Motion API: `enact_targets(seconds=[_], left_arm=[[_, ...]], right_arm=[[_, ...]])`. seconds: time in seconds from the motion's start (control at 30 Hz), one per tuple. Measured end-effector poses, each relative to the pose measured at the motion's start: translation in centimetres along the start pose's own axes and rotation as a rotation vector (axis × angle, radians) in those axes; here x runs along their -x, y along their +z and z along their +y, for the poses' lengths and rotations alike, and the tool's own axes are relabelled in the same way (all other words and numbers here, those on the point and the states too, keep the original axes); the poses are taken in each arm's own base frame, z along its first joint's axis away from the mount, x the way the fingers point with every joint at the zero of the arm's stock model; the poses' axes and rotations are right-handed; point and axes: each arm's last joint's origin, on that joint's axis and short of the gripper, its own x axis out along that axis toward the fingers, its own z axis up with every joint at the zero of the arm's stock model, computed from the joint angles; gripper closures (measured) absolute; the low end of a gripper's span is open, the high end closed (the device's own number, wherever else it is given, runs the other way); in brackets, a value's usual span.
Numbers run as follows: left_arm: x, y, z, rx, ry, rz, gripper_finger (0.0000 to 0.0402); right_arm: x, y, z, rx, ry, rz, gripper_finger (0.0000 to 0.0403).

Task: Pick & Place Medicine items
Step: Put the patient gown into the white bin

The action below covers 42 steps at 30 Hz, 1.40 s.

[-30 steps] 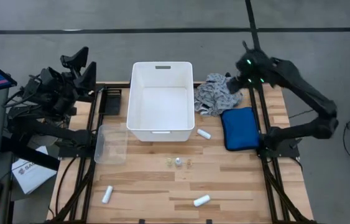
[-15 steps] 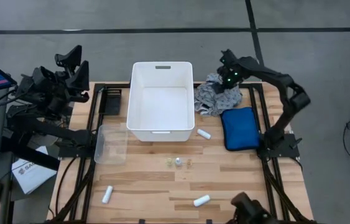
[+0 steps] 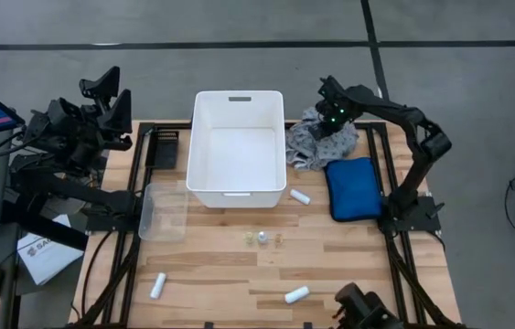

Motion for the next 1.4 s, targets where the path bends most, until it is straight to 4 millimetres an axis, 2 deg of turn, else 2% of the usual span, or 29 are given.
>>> enact_targets(seconds=[0.1,0.2,0.43,0.53,0.63,0.77,0.87,1.0,1.2,1.27,1.4], left_arm=[[0.0,0.0,0.0,0.000,0.000,0.000,0.0078],[0.0,0.0,0.0,0.000,0.000,0.000,0.0078],[0.0,0.0,0.0,0.000,0.000,0.001,0.0078],[0.0,0.0,0.0,0.000,0.000,0.001,0.0078],[0.0,0.0,0.0,-0.002,-0.001,0.004,0.0078],[0.0,-0.2,-0.1,-0.010,-0.007,0.018,0.0078],[0.0,-0.3,-0.1,-0.012,-0.010,0.025,0.0078],[0.0,-0.4,-0.2,-0.017,-0.014,0.035,0.0078],[0.0,-0.4,-0.2,-0.019,-0.016,0.039,0.0078],[0.0,-0.4,-0.2,-0.019,-0.016,0.039,0.0078],[0.0,-0.5,-0.2,-0.021,-0.018,0.045,0.0078]], right_arm=[[2.7,-0.4,0.0,-0.027,0.004,-0.078,0.0389],[6.4,-1.4,0.3,-0.056,0.015,-0.194,0.0397],[15.3,-5.6,2.2,-0.147,0.109,-0.511,0.0400],[18.6,-7.7,3.7,-0.157,0.205,-0.661,0.0401],[20.9,-9.3,5.3,-0.145,0.327,-0.773,0.0401],[23.3,-10.0,8.2,-0.072,0.587,-0.906,0.0402],[23.9,-9.5,10.7,-0.021,0.752,-0.951,0.0402],[22.8,-7.8,14.0,0.014,0.865,-0.942,0.0402],[19.3,-3.9,19.5,0.080,0.864,-0.808,0.0403],[19.2,-2.5,21.2,0.120,0.868,-0.810,0.0403],[19.0,0.4,22.8,0.172,0.791,-0.771,0.0403]])
